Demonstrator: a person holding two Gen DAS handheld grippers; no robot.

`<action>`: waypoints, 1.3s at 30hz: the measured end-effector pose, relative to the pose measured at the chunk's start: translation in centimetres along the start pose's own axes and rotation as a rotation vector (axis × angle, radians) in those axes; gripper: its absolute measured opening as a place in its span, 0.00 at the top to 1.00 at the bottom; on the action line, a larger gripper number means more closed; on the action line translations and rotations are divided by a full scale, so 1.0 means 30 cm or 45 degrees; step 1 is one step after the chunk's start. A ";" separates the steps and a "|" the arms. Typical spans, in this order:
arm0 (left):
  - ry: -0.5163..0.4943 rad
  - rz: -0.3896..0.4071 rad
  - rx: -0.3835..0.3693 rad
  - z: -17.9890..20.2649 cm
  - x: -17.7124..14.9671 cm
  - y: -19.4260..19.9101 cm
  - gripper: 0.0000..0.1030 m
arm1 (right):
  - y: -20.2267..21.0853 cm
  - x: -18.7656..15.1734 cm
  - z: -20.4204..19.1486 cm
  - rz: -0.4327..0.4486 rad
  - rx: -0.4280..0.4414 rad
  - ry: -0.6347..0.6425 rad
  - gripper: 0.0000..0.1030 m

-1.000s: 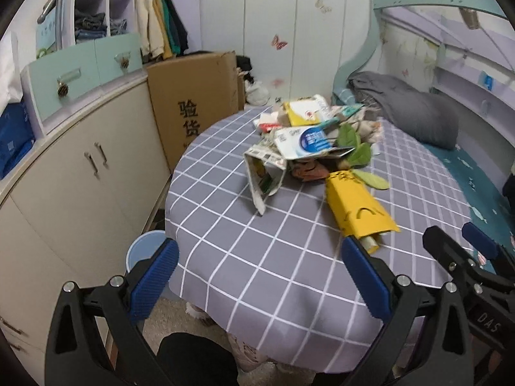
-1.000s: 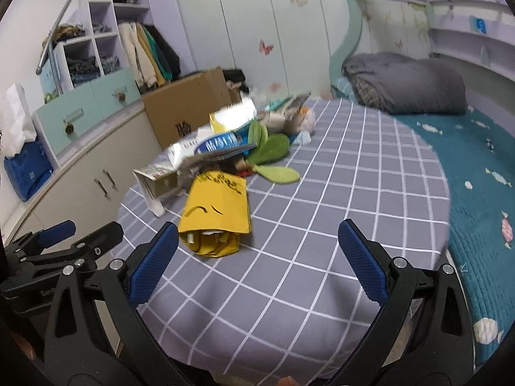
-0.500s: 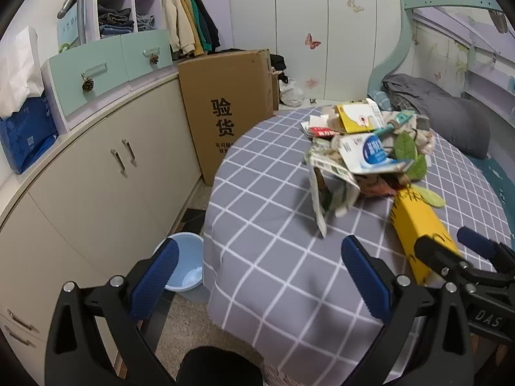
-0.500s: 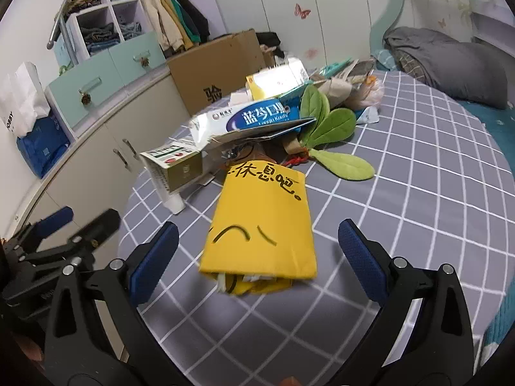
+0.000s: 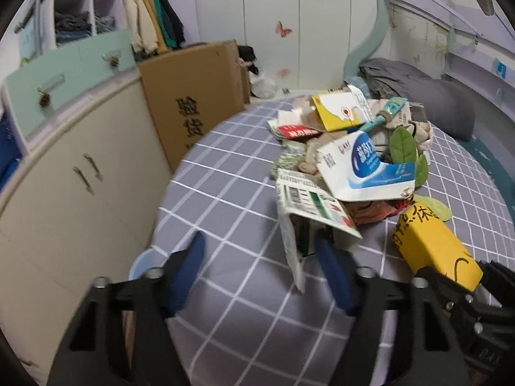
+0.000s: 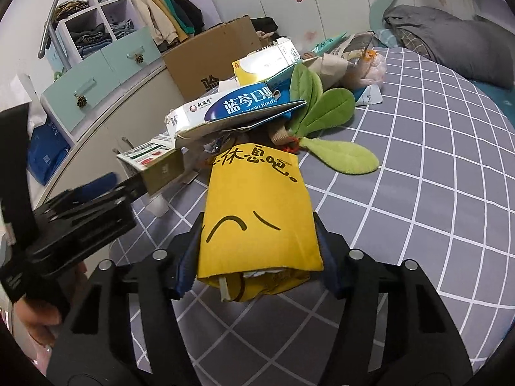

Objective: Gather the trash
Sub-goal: 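Grasp the yellow paper bag with the right tool while the left tool grasps a white carton, then carry both items to the blue bin and open both tools to drop them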

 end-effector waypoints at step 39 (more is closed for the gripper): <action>0.647 0.066 0.313 -1.090 -0.105 0.047 0.95 | -0.527 0.179 -0.984 -0.052 0.405 0.447 0.43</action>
Point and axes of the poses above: each gripper's, at about its wrist camera, not at the fingertips, and y roughly against the way its jaws point, z to its right, x to its top, the point moved 4 cm from there along -y, roughly the way its jaws point, and after that the axes turned 8 degrees about y, right-handed, at the moved point
